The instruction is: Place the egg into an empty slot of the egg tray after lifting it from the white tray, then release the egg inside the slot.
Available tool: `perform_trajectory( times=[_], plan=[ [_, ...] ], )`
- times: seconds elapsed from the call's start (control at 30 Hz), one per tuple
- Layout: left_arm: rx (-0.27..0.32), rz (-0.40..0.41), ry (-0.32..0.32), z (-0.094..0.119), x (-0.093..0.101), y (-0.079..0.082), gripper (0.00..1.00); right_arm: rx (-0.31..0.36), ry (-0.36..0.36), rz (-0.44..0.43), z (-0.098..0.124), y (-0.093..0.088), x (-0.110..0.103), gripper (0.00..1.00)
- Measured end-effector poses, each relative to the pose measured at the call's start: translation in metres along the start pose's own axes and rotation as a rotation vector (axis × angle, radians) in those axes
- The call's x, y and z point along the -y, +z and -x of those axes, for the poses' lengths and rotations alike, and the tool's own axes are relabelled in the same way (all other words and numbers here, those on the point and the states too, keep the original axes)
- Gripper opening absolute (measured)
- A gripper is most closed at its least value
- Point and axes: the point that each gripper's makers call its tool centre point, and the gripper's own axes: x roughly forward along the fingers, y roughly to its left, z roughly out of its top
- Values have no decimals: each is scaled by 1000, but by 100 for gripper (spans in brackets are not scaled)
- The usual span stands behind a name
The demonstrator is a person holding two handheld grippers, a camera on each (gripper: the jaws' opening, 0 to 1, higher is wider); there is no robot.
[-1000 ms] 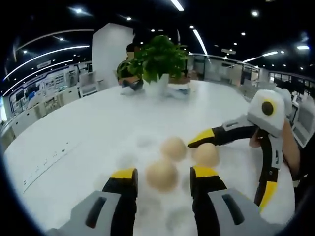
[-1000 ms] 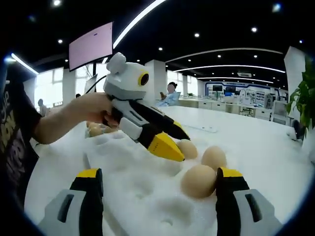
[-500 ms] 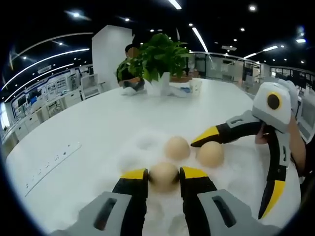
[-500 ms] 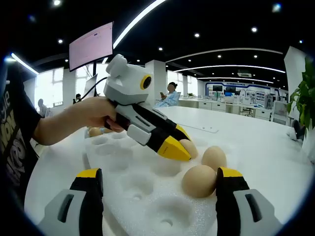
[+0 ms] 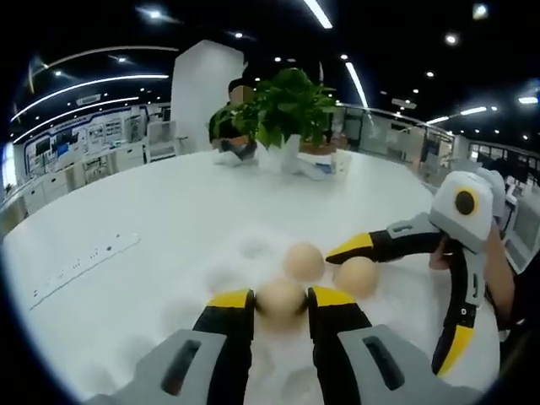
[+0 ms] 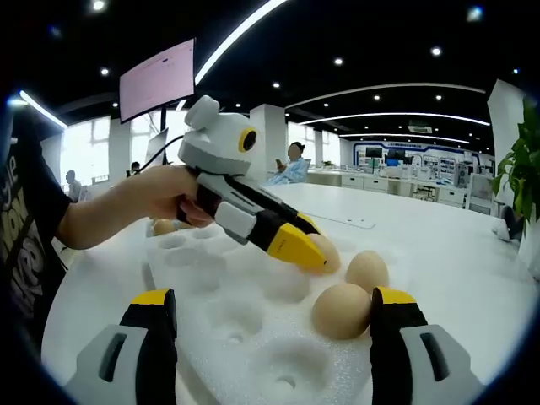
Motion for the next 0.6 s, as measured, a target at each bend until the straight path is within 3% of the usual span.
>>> perform_trajectory(
  times=[0.6],
  plan=[
    [45,12,-4,21,0,13,25,4,3,1,0,0,3,99]
  ],
)
